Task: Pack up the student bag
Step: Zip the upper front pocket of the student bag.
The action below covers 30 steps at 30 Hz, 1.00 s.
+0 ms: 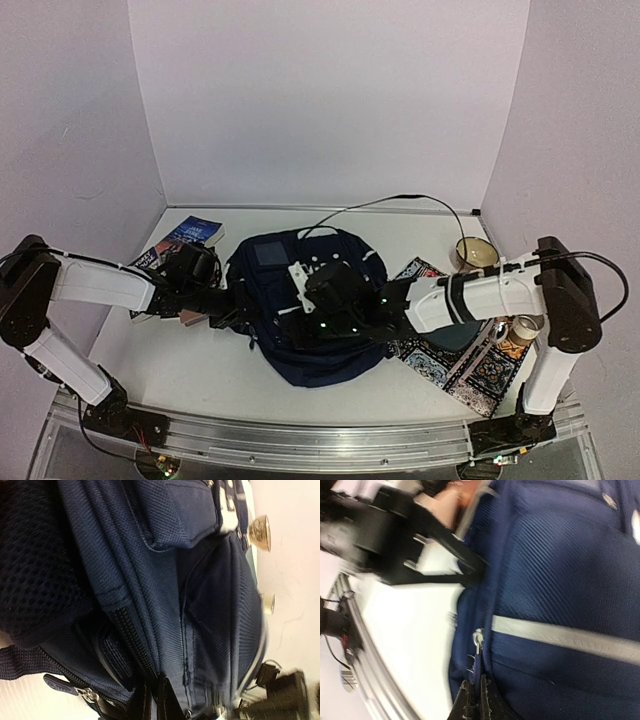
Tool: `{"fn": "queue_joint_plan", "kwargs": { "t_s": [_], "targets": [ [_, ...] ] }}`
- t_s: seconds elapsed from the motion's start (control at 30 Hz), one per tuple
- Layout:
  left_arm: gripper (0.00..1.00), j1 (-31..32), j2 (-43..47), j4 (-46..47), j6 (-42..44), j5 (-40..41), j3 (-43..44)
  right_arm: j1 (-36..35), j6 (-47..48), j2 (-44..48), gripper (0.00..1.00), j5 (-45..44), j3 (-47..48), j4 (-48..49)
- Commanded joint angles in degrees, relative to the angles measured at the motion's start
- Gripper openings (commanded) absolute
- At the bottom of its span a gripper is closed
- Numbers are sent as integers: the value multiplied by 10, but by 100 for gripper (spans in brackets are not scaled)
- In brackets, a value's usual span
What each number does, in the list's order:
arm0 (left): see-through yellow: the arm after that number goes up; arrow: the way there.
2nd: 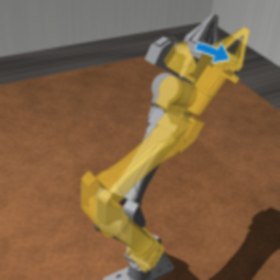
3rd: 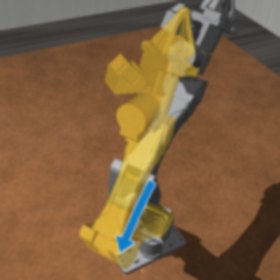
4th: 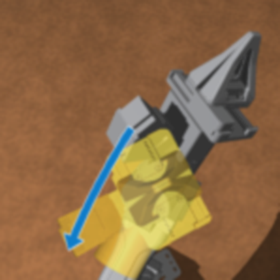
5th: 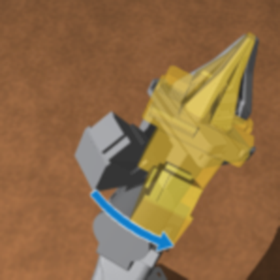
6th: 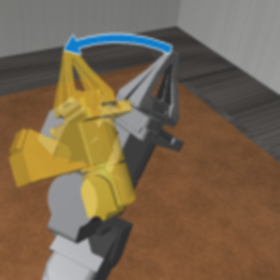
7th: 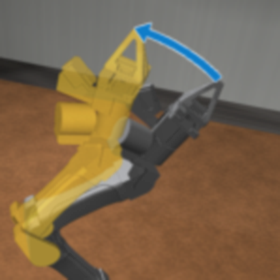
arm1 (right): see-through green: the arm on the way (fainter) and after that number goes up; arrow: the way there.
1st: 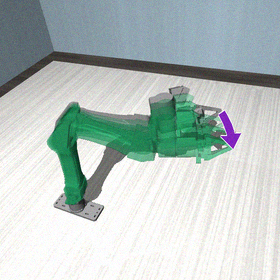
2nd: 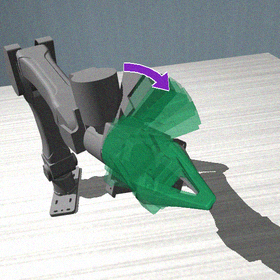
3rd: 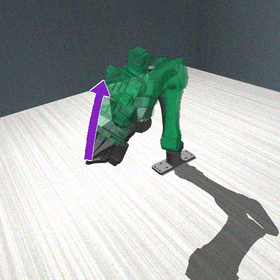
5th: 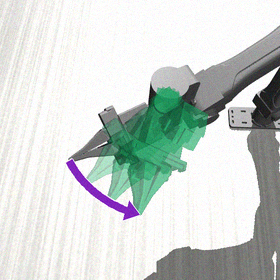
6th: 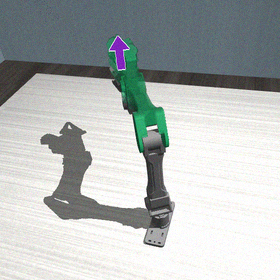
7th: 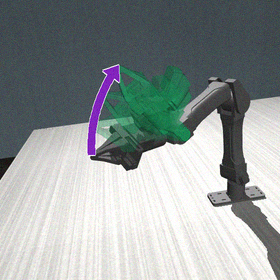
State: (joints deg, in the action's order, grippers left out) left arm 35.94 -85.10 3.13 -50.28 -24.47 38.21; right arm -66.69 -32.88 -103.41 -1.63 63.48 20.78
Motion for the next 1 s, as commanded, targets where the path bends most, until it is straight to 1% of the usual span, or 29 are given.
{"fn": "queue_joint_plan", "kwargs": {
  "t_s": [0.0,0.07,0.17,0.3,0.53,0.6,0.7,0.77,0.87,0.9,0.97],
  "targets": [
    [0,-12,-12,60,-32,69,-7,-28,14,-54,0,26,136,-58],
    [0,-13,-18,63,-38,75,-12,-41,14,-74,0,12,179,-88],
    [0,-16,-15,64,-40,87,-10,-56,13,-80,0,-28,193,-123],
    [0,-35,-7,61,-36,101,-4,-74,17,-62,0,-58,158,-147],
    [0,-86,-15,58,-24,88,2,-102,35,-3,0,-106,76,-167],
    [0,-99,-20,56,-13,85,6,-102,34,19,0,-135,48,-170],
    [0,-121,-33,47,12,74,15,-101,34,41,0,-209,11,-175],
    [0,-136,-47,30,38,72,28,-99,33,40,0,-231,7,-176],
    [0,-147,-60,6,74,70,48,-99,50,8,0,-215,40,-165],
    [3,-148,-58,-1,84,69,54,-99,60,-4,0,-197,55,-155],
    [19,-147,-41,-12,82,62,57,-99,72,-27,0,-172,83,-127]
  ]
}}
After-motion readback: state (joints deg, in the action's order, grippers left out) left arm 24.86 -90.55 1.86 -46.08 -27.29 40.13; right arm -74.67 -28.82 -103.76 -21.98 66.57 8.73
